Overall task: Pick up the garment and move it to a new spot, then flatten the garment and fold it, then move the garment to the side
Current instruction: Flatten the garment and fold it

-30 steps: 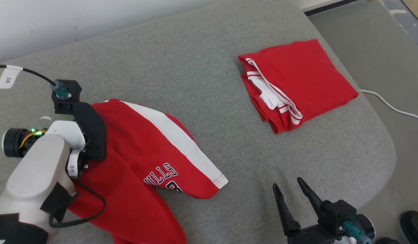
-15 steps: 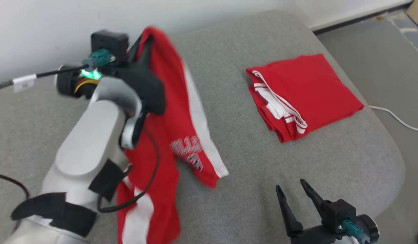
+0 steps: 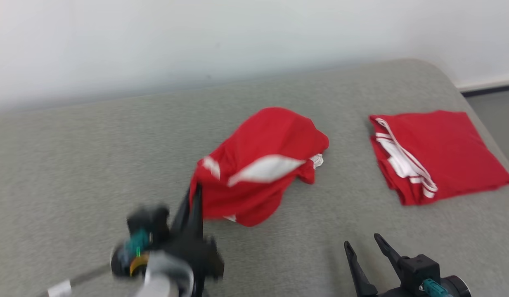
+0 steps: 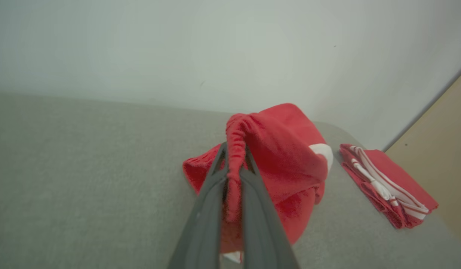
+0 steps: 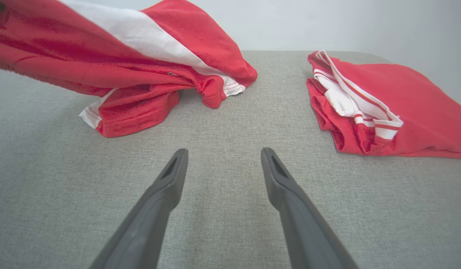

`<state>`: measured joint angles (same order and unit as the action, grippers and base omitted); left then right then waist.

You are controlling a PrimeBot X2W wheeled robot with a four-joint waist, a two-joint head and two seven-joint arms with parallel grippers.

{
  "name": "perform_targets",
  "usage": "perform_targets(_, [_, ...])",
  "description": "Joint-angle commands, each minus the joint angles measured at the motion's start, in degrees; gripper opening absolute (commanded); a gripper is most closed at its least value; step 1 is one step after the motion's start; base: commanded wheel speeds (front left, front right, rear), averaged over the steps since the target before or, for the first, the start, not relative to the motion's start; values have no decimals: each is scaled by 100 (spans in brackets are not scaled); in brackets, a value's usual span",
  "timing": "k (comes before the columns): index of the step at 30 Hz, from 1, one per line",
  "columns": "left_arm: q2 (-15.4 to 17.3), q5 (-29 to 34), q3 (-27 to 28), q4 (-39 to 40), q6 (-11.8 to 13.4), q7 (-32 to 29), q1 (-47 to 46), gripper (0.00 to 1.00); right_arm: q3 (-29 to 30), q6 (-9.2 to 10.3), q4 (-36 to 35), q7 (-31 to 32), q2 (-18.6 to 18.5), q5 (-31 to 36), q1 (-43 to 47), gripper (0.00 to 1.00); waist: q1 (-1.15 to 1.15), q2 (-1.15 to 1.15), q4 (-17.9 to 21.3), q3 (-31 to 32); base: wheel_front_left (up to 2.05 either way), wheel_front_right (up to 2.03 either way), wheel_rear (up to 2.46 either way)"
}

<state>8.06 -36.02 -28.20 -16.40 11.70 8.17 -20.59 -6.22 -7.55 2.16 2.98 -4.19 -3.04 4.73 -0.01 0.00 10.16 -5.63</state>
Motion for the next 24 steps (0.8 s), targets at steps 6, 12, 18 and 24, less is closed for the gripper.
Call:
perform_targets(6, [-109, -236, -123, -225, -24, 395, 1236, 0, 2, 15, -42, 37, -26, -50, 84, 100, 1, 0, -783, 411, 0, 0, 0])
perform_targets(12, [-301, -569, -161, -541, -257, 463, 1621, 100, -71, 15, -44, 81, -40, -72, 95, 100, 1, 0, -835, 552, 0, 0, 0])
perform_targets(18, [-36, -567, 181, -272, -86, 530, 1451, 100, -56, 15, -56, 73, -47, -98, 131, 100, 1, 0, -775, 588, 0, 0, 0])
perform_targets(24, [301, -169, -408, -388, -368, -408, 720, 100, -70, 15, -47, 69, -42, -100, 69, 100, 1, 0, -641, 539, 0, 0, 0])
